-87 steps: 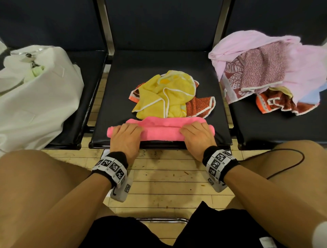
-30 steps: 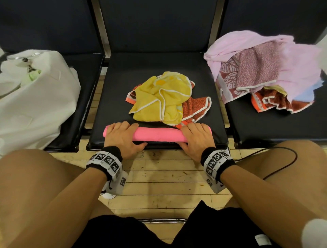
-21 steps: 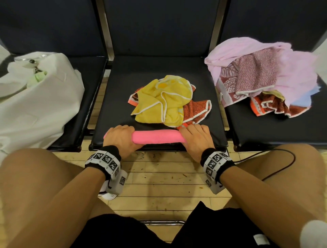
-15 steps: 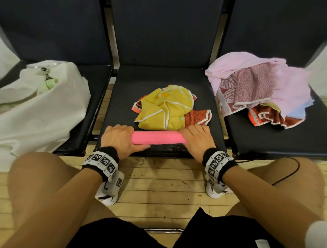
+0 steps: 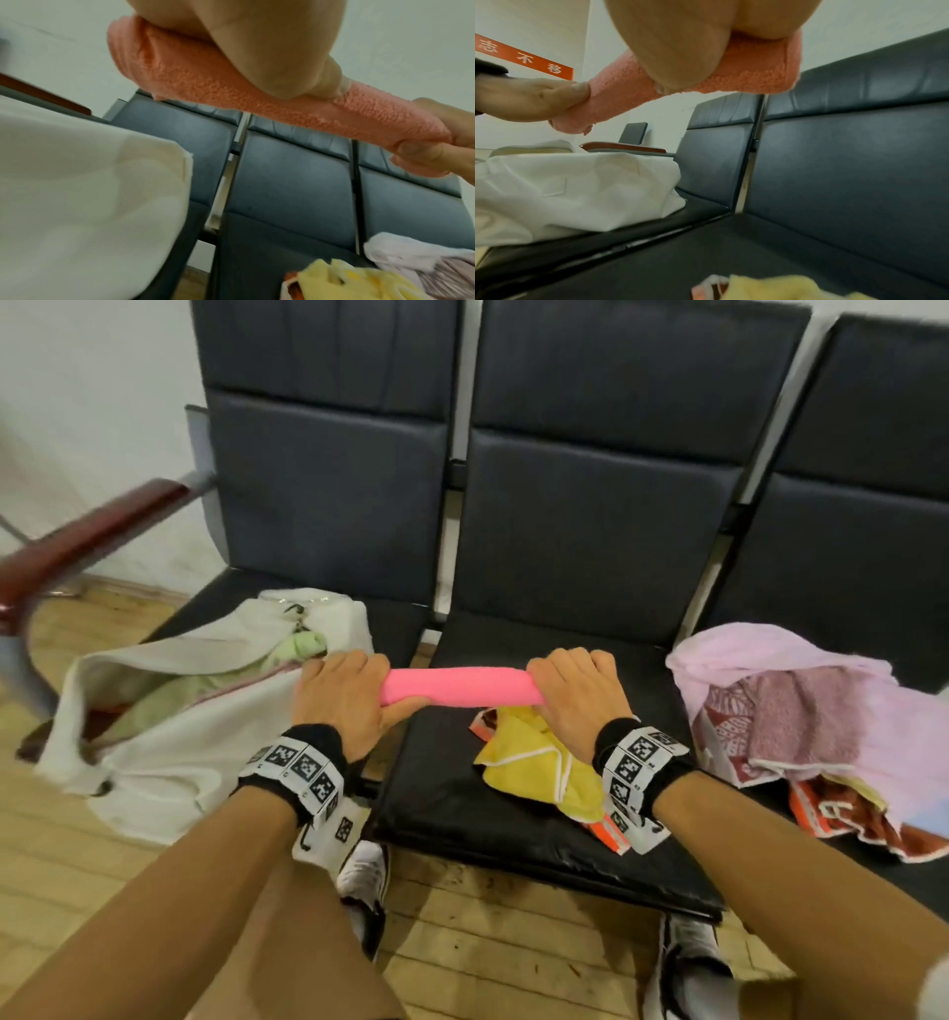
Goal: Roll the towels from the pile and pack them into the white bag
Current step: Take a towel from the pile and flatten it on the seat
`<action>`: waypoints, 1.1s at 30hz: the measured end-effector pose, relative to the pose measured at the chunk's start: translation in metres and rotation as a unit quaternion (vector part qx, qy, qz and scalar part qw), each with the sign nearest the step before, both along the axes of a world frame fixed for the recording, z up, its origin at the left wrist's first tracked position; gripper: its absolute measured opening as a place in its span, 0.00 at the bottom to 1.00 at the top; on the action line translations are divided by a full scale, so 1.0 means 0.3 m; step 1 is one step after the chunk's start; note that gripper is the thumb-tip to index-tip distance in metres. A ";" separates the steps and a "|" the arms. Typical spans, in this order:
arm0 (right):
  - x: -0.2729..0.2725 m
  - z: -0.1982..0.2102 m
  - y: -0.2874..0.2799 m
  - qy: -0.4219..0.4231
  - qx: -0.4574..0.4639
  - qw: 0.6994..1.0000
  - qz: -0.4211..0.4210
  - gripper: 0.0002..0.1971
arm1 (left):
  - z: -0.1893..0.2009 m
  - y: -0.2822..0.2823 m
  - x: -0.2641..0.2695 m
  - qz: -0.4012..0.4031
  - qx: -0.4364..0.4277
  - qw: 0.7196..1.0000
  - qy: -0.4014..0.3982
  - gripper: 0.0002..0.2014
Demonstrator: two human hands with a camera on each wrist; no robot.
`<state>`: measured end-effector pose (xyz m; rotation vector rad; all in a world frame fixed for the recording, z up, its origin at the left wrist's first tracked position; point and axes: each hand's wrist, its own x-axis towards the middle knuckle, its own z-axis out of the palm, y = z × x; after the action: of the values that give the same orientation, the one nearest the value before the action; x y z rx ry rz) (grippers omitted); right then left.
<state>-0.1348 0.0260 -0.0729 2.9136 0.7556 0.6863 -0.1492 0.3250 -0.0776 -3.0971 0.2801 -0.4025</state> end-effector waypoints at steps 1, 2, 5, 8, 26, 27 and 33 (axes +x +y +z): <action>0.024 0.034 0.048 0.003 -0.001 1.000 0.006 0.15 | 0.019 0.043 0.009 0.015 0.000 1.000 -0.002 0.40; 0.041 0.059 0.087 0.008 -0.002 1.000 0.010 0.15 | 0.029 0.078 0.015 0.026 -0.002 1.000 -0.002 0.40; 0.093 0.126 0.220 0.010 -0.020 0.999 0.030 0.16 | 0.042 0.200 0.030 0.056 -0.022 0.998 -0.021 0.39; 0.136 0.175 0.353 0.000 -0.026 0.998 0.063 0.15 | 0.026 0.323 0.041 0.079 -0.053 0.995 -0.033 0.39; 0.293 -0.012 1.034 0.043 -0.040 0.987 0.147 0.12 | -0.197 0.787 0.038 0.337 -0.104 0.929 0.110 0.41; 0.304 -0.026 1.054 0.046 -0.040 0.988 0.144 0.10 | -0.196 0.787 0.037 0.350 -0.119 0.923 0.107 0.43; 0.282 -0.094 1.226 0.095 -0.050 0.976 0.190 0.18 | -0.196 0.785 0.045 0.364 -0.175 0.912 0.069 0.50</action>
<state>-0.0503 0.3938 -0.1010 2.7943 1.3497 0.3751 -0.1358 0.5604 -0.1365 -3.2334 -1.0312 -0.2190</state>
